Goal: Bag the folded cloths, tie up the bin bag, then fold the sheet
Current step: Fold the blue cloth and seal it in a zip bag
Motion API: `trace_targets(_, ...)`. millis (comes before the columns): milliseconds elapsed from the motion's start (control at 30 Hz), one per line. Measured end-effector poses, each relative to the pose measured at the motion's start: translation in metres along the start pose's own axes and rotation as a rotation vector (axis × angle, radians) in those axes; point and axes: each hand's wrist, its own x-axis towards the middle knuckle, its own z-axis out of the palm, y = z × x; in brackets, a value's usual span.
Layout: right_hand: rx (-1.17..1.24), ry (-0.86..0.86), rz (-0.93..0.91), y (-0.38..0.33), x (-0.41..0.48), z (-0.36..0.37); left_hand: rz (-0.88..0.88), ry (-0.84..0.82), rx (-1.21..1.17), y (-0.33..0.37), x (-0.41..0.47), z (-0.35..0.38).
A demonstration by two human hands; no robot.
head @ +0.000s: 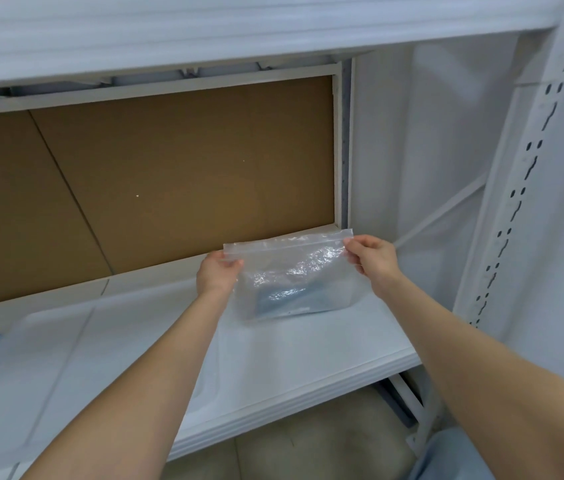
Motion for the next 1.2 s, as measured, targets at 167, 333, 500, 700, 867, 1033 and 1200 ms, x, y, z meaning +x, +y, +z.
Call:
trace_targets(167, -0.003, -0.022, -0.035, -0.006, -0.003, 0.003, 0.415, 0.054, 0.476, 0.044, -0.014, 0.018)
trace_targets(333, -0.014, -0.06, -0.023, -0.012, -0.009, -0.004, 0.665, -0.289, 0.626, 0.092, -0.034, 0.064)
trace_targets(500, -0.051, -0.098, 0.026, -0.014, -0.01, -0.003, 0.615, -0.469, 0.588, 0.103, -0.033, 0.084)
trace_targets(700, -0.061, -0.112, 0.004, -0.014, -0.009, -0.013, 0.576, -0.431, 0.506, 0.103, -0.037, 0.09)
trace_targets(867, -0.073, -0.111, -0.007, -0.011, -0.006, -0.012, 0.537, -0.451, 0.554, 0.106, -0.04, 0.092)
trace_targets(1033, -0.091, -0.087, 0.003, -0.008, -0.003, -0.01, 0.52, -0.401, 0.597, 0.105, -0.043, 0.095)
trace_targets(1200, -0.117, -0.082, -0.003, -0.003, 0.0, -0.006, 0.488, -0.415, 0.59, 0.103, -0.045, 0.092)
